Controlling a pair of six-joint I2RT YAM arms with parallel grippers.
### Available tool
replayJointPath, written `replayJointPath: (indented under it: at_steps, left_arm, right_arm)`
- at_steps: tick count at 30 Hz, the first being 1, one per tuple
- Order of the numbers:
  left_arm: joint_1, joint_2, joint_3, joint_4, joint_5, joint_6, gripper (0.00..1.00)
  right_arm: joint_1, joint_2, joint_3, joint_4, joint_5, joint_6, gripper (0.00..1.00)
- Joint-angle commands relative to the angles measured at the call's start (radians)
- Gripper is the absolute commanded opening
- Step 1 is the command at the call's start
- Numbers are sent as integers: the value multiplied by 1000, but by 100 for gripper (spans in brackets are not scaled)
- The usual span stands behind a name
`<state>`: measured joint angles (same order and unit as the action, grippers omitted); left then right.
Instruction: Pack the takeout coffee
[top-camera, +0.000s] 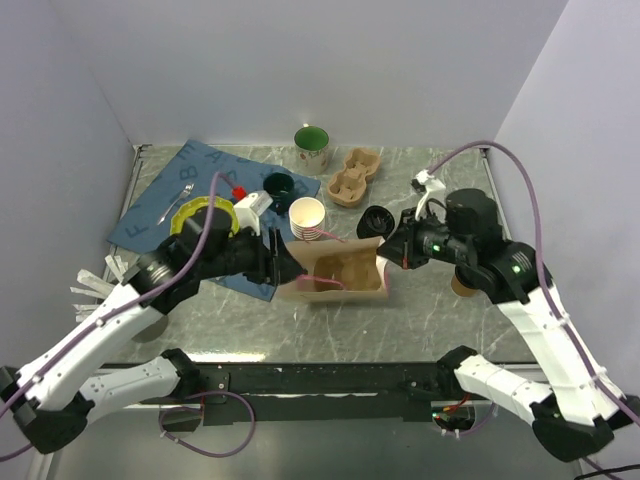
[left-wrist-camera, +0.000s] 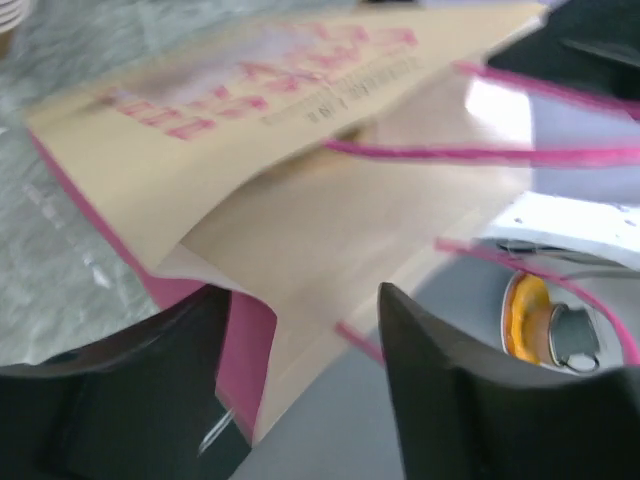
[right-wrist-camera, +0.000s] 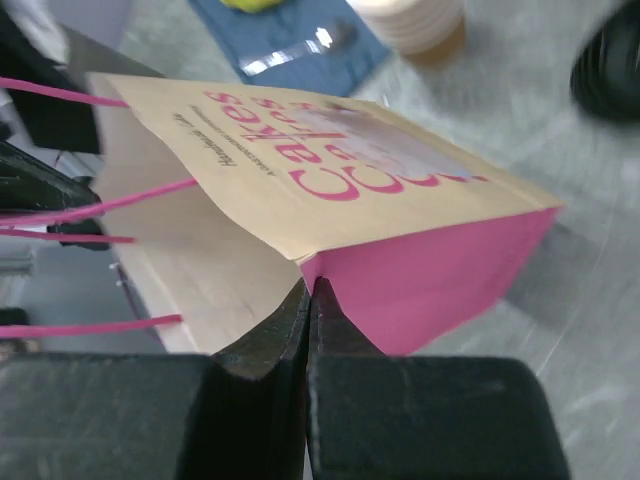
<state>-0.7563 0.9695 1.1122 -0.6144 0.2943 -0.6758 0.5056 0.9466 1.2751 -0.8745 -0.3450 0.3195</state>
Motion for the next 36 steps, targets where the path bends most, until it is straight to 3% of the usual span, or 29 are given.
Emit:
replayJointPath:
  at_steps: [1, 3, 13, 21, 25, 31, 34, 35, 36]
  left_arm:
    - [-6, -141, -15, 128, 63, 28, 73]
    - [-6, -193, -11, 101, 13, 47, 80]
    - [-6, -212, 38, -48, -43, 148, 83]
    - [-6, -198, 52, -87, -90, 185, 85]
    - [-6, -181, 61, -88, -93, 199, 86]
    - [-6, -114, 100, -114, -113, 185, 85]
    - [-6, -63, 124, -131, -156, 162, 85]
    - [-6, -37, 138, -143, -174, 154, 84]
    - [-6, -26, 146, -154, -204, 148, 84]
  right_arm:
    - [-6, -71, 41, 140, -69, -172, 0]
    - [-4, -98, 12, 140, -71, -194, 0]
    - [-6, -152, -71, 135, -25, -162, 0]
    - [-4, -33, 24, -1, 70, -7, 0]
    - [-6, 52, 62, -61, 107, -11, 0]
    - [-7, 34, 35, -32, 138, -63, 0]
    - [-7, 35, 14, -24, 153, -112, 10]
    - [-9, 43, 15, -41, 175, -118, 27]
    - [-7, 52, 39, -55, 202, -108, 36]
